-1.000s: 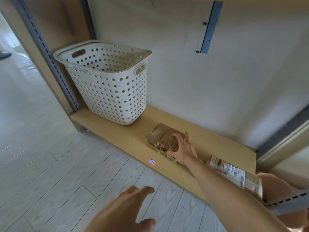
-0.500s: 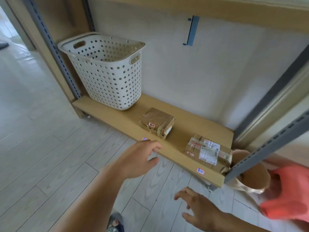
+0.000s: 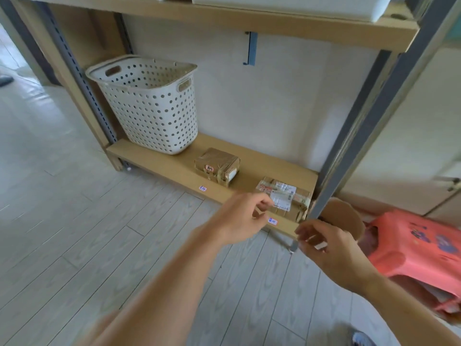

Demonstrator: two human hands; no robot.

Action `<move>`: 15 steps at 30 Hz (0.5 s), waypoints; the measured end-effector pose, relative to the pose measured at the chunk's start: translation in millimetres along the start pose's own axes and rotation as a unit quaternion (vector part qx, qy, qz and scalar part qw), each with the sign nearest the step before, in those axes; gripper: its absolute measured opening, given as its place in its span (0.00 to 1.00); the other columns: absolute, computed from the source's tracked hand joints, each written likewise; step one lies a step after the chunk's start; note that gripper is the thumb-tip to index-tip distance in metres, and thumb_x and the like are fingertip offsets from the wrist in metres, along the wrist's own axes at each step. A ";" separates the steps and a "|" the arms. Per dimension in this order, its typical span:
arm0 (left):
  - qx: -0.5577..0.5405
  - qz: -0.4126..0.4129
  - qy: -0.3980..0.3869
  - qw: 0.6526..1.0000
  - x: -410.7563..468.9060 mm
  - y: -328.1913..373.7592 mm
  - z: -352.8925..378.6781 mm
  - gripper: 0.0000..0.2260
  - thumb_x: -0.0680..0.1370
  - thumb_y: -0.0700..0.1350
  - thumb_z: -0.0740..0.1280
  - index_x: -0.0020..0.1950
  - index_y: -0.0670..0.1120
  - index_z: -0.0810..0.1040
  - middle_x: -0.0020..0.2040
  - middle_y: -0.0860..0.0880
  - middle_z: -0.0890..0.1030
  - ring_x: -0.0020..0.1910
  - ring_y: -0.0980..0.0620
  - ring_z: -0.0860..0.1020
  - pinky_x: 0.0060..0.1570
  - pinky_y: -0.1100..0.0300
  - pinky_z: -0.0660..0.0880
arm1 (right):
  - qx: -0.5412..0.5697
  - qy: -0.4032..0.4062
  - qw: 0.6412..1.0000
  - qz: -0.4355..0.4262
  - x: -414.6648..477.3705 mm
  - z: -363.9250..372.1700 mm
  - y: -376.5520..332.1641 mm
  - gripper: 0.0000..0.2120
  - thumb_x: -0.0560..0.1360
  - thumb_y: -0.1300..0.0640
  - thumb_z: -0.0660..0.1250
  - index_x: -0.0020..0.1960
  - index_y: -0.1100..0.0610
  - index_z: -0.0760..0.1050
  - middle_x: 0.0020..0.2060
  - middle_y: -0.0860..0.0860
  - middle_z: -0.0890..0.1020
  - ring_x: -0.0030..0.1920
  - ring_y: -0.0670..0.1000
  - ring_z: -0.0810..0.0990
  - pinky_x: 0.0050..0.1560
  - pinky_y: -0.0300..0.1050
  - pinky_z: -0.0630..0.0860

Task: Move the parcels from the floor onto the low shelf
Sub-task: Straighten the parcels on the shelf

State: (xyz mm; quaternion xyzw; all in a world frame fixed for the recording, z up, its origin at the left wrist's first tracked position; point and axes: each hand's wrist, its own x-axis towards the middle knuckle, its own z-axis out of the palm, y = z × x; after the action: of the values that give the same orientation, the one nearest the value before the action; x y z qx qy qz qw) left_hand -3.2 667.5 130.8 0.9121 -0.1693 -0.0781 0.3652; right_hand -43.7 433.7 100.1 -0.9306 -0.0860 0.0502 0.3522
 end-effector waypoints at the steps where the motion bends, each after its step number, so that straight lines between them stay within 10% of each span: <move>1: 0.003 0.002 0.006 1.000 -3.2 4.6 8.4 0.14 0.79 0.43 0.67 0.64 0.46 0.80 0.57 0.49 0.84 0.51 0.54 0.83 0.53 0.59 0.79 | -0.008 -0.006 1.000 -0.003 -2.6 -1.0 -0.4 0.08 0.76 0.58 0.74 0.50 0.47 0.80 0.44 0.43 0.85 0.47 0.42 0.83 0.45 0.39 0.82; 15: 0.052 -0.108 0.050 0.991 56.4 -144.9 -25.7 0.13 0.78 0.42 0.66 0.62 0.47 0.80 0.55 0.49 0.83 0.52 0.51 0.81 0.55 0.50 0.79 | -0.009 -0.051 0.998 0.022 187.4 104.3 -27.1 0.12 0.76 0.58 0.71 0.59 0.52 0.79 0.53 0.49 0.83 0.51 0.50 0.82 0.49 0.41 0.74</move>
State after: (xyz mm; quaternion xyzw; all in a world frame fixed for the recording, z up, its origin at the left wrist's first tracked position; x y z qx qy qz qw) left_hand 92.6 761.2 48.0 0.9456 -0.0549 -0.0626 0.3144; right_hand 120.6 557.8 34.1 -0.9315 -0.0842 0.1042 0.3381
